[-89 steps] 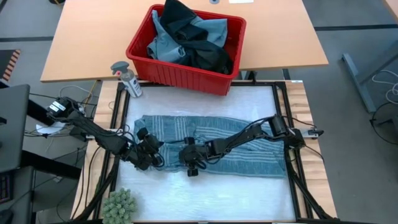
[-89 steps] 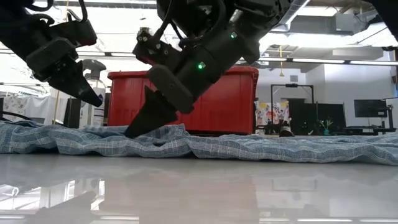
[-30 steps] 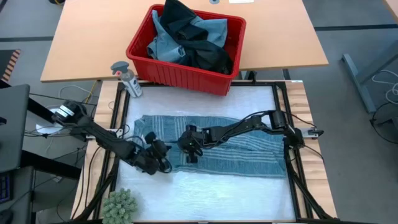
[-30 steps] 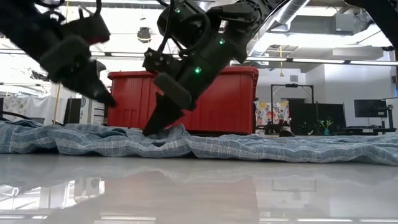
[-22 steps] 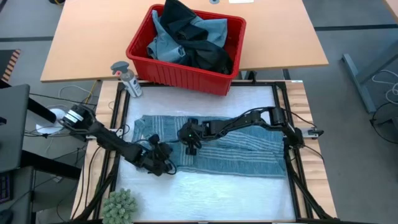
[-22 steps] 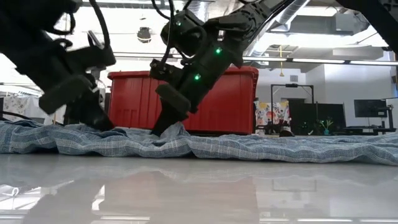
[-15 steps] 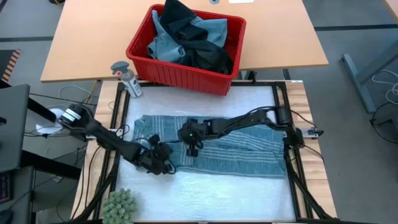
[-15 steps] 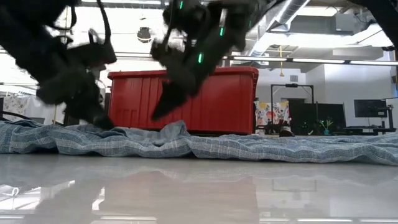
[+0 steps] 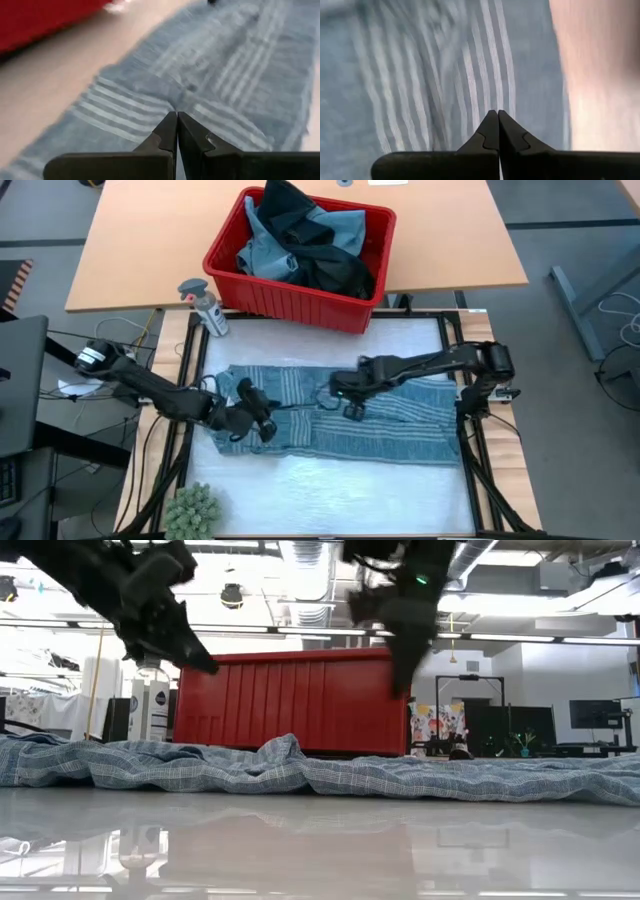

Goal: Fold Laundry from Bin
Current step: Fold the light blue shirt

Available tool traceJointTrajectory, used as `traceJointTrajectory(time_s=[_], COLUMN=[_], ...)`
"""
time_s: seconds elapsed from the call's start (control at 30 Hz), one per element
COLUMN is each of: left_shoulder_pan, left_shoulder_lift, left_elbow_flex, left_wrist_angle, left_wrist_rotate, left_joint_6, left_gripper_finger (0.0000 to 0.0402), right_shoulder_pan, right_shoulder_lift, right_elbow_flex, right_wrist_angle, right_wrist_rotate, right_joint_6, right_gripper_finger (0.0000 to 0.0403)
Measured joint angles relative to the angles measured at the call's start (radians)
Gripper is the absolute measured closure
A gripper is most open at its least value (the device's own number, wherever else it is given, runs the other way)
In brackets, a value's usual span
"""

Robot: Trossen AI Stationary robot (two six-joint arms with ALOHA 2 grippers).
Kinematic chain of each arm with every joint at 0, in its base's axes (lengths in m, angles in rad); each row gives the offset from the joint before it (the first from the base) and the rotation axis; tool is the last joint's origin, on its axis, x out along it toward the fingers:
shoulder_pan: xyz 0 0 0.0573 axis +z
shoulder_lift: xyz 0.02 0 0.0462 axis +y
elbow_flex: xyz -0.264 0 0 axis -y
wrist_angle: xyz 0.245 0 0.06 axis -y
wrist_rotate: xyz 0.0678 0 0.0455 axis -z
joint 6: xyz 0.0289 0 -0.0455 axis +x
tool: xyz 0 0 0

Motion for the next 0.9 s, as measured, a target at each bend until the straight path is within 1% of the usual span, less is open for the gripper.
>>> traceJointTrajectory(time_s=[0.07, 0.17, 0.27, 0.4, 0.57, 0.77, 0.9], left_shoulder_pan=[0.046, 0.113, 0.177, 0.239, 0.246, 0.245, 0.245], left_shoulder_lift=[0.015, 0.020, 0.020, 0.021, 0.021, 0.022, 0.022], left_elbow_flex=[-0.018, -0.040, -0.060, -0.100, -0.173, -0.284, -0.358], left_wrist_angle=[0.051, 0.100, 0.124, 0.139, 0.198, 0.235, 0.235], left_wrist_rotate=[0.070, 0.083, 0.089, 0.160, 0.178, 0.193, 0.214], left_joint_6=[0.042, 0.079, 0.135, 0.151, 0.107, 0.035, -0.022], left_gripper_finger=[0.0401, 0.0401, 0.0401, 0.0401, 0.0401, 0.0401, 0.0401], right_shoulder_pan=[0.009, 0.029, 0.049, 0.065, 0.086, 0.083, 0.076], right_shoulder_lift=[-0.046, -0.101, -0.122, -0.110, -0.094, -0.093, -0.093], right_elbow_flex=[-0.077, -0.198, -0.300, -0.376, -0.432, -0.457, -0.459], right_wrist_angle=[0.001, 0.057, 0.143, 0.170, 0.227, 0.312, 0.403], right_wrist_rotate=[0.002, 0.012, 0.019, 0.020, 0.049, 0.047, 0.046], right_joint_6=[0.108, 0.253, 0.367, 0.476, 0.547, 0.572, 0.567], right_gripper_finger=[0.0387, 0.0387, 0.0387, 0.0387, 0.0387, 0.0387, 0.0387])
